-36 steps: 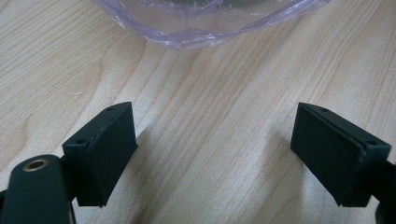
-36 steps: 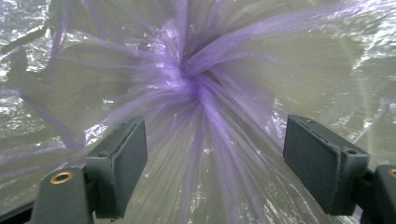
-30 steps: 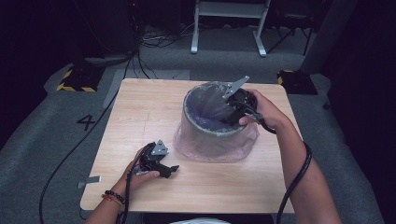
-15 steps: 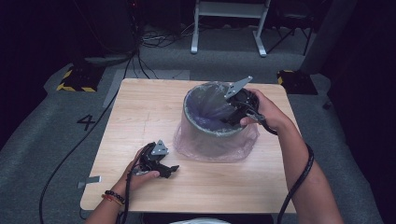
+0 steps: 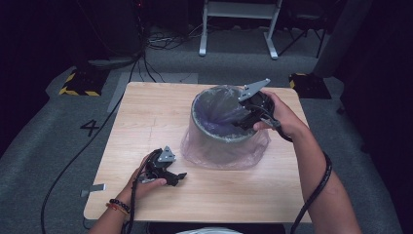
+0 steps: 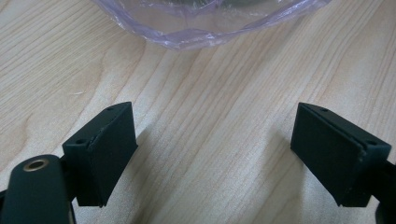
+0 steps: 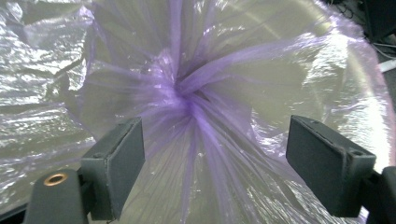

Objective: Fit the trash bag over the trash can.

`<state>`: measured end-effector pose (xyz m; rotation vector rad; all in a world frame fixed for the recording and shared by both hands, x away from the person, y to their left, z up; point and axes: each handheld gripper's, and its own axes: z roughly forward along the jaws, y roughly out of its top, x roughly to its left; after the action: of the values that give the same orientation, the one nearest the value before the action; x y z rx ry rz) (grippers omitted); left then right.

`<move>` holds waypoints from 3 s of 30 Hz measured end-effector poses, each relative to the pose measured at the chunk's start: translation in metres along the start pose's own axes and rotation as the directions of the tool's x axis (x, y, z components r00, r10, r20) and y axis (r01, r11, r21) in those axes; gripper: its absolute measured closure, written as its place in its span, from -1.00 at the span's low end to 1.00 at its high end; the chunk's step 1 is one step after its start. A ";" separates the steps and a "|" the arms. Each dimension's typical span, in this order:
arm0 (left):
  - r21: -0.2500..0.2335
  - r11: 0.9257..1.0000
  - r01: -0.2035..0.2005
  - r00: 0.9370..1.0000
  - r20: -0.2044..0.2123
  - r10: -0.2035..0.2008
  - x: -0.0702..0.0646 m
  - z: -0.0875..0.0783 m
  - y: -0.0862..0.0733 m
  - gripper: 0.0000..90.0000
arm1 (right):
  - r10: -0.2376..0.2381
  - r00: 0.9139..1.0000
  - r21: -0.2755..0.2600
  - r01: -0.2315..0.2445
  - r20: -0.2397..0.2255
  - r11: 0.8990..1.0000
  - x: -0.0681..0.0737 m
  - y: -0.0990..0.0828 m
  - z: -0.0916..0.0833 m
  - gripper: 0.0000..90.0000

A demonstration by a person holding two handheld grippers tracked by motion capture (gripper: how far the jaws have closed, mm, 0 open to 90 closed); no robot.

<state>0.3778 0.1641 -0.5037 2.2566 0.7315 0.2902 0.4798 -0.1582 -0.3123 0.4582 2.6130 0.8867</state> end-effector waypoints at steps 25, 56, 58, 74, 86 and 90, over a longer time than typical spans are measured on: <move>0.000 1.000 -0.001 1.000 0.000 0.001 0.000 0.000 0.000 -0.69 | 0.098 0.986 -0.198 -0.070 0.137 0.978 0.004 -0.013 -0.035 -0.63; 0.000 1.000 0.000 1.000 0.000 0.000 0.000 0.000 0.000 -0.69 | 0.147 0.975 -0.260 -0.100 0.168 0.960 0.015 -0.056 -0.067 -0.64; 0.001 1.000 0.000 1.000 0.000 0.000 0.000 0.000 0.000 -0.69 | 0.149 0.974 -0.261 -0.102 0.168 0.960 0.016 -0.058 -0.067 -0.64; 0.000 1.000 0.000 1.000 0.000 0.000 0.000 0.000 0.000 -0.69 | 0.136 0.977 -0.225 -0.097 0.164 0.970 0.027 -0.080 -0.064 -0.66; 0.000 1.000 0.000 1.000 0.000 0.000 0.000 0.000 0.000 -0.69 | 0.138 0.978 -0.196 -0.106 0.155 0.975 0.035 -0.101 -0.056 -0.66; 0.000 1.000 0.000 1.000 0.000 0.000 0.000 0.000 0.000 -0.69 | 0.141 0.978 -0.179 -0.112 0.157 0.977 0.037 -0.109 -0.051 -0.66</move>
<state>0.3777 0.1641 -0.5037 2.2566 0.7321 0.2905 0.4047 -0.2515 -0.3507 0.6303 2.3535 1.0521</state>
